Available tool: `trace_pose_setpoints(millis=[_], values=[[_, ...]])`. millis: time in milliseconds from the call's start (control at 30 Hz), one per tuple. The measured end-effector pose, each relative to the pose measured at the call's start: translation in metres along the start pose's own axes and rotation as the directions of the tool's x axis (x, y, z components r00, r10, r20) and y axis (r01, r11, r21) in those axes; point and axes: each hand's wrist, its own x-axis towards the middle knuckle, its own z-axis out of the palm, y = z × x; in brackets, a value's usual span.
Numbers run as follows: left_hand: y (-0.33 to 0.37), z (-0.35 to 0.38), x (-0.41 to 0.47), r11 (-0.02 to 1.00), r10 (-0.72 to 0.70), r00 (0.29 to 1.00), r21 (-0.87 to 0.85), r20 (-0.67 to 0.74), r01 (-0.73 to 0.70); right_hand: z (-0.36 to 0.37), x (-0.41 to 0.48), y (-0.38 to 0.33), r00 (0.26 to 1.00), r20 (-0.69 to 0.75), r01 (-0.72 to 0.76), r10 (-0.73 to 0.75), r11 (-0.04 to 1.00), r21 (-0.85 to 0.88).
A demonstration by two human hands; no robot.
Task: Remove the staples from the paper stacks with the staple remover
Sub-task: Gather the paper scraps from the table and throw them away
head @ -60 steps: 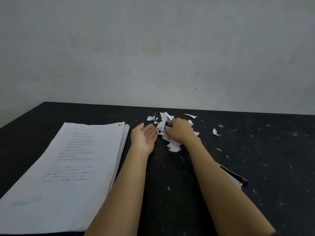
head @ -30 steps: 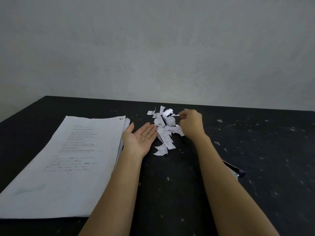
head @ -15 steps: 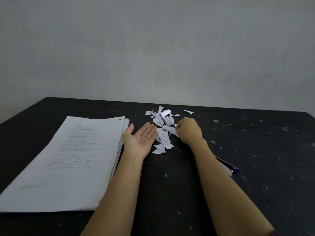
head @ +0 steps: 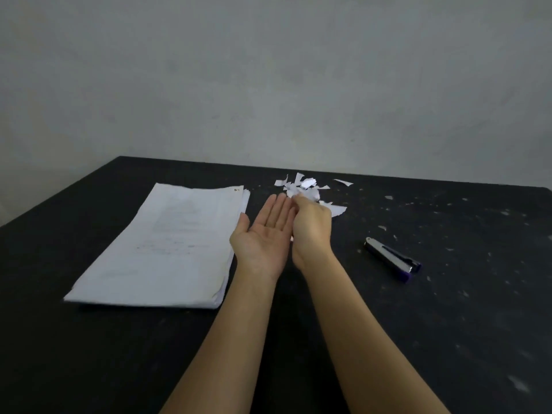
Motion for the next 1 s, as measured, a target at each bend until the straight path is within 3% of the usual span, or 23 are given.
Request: trace_pose_setpoints(millis=[133,333,533,667,767,900,1000], values=[[0.010,-0.015,-0.063,0.995,0.095,0.994,-0.008,-0.056,-0.096,0.005,-0.071,0.020,0.998,0.013,-0.060,0.059,0.952,0.299],[0.046,-0.066,-0.167,0.964,0.263,0.961,0.002,-0.083,-0.264,0.014,-0.176,0.069,0.977,0.156,-0.184,0.144,0.943,0.279],[0.088,-0.135,-0.251,0.896,0.443,0.890,0.019,-0.106,-0.443,0.028,-0.261,0.135,0.895,0.411,-0.230,0.174,0.969,0.091],[0.109,-0.202,-0.283,0.835,0.539,0.811,0.018,-0.228,-0.550,0.035,-0.293,0.201,0.816,0.470,-0.361,0.337,0.932,-0.041],[0.121,-0.259,-0.296,0.797,0.571,0.723,0.053,-0.390,-0.601,0.041,-0.308,0.260,0.767,0.428,-0.450,0.479,0.876,-0.173],[0.135,-0.331,-0.307,0.784,0.557,0.633,0.088,-0.538,-0.615,0.049,-0.320,0.337,0.779,0.305,-0.481,0.548,0.834,-0.271],[0.150,-0.372,-0.309,0.767,0.542,0.560,0.096,-0.626,-0.634,0.058,-0.320,0.388,0.732,0.263,-0.510,0.629,0.761,-0.401]])
